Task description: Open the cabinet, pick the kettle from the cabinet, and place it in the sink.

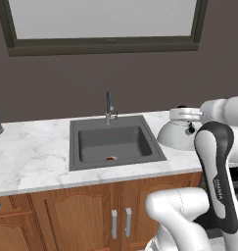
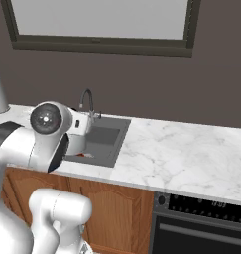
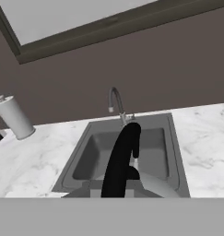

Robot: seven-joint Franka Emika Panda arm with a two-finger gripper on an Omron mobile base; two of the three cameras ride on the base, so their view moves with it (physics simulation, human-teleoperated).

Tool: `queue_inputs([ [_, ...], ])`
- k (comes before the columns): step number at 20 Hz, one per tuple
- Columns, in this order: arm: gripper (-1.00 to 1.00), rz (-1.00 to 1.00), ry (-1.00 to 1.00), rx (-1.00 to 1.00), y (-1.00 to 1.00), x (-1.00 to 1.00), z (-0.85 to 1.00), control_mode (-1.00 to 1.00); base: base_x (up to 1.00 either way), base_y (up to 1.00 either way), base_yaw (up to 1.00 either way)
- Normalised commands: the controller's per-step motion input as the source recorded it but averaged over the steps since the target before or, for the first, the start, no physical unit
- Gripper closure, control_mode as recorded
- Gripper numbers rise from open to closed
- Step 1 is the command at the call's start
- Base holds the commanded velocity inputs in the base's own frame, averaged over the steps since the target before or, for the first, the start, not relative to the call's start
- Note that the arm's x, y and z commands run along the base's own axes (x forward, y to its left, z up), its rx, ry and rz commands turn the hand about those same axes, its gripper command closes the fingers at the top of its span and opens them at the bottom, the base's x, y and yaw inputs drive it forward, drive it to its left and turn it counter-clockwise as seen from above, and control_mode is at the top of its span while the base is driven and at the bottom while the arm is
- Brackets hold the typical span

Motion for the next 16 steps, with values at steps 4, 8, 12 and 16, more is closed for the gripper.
queue_inputs([
  [4, 1.0, 0.19, 0.03, 0.09, -0.17, 0.23, 0.0, -1.0, 0.0, 0.0, 0.0],
  [8, 1.0, 0.19, 0.0, 0.06, -0.14, 0.22, -0.03, -1.0, 0.0, 0.0, 0.0],
  [12, 1.0, 0.15, -0.01, 0.0, -0.02, 0.25, -0.09, -1.0, 0.0, 0.0, 0.0],
  [16, 1.0, 0.04, -0.01, -0.02, 0.1, 0.28, -0.18, -1.0, 0.0, 0.0, 0.0],
])
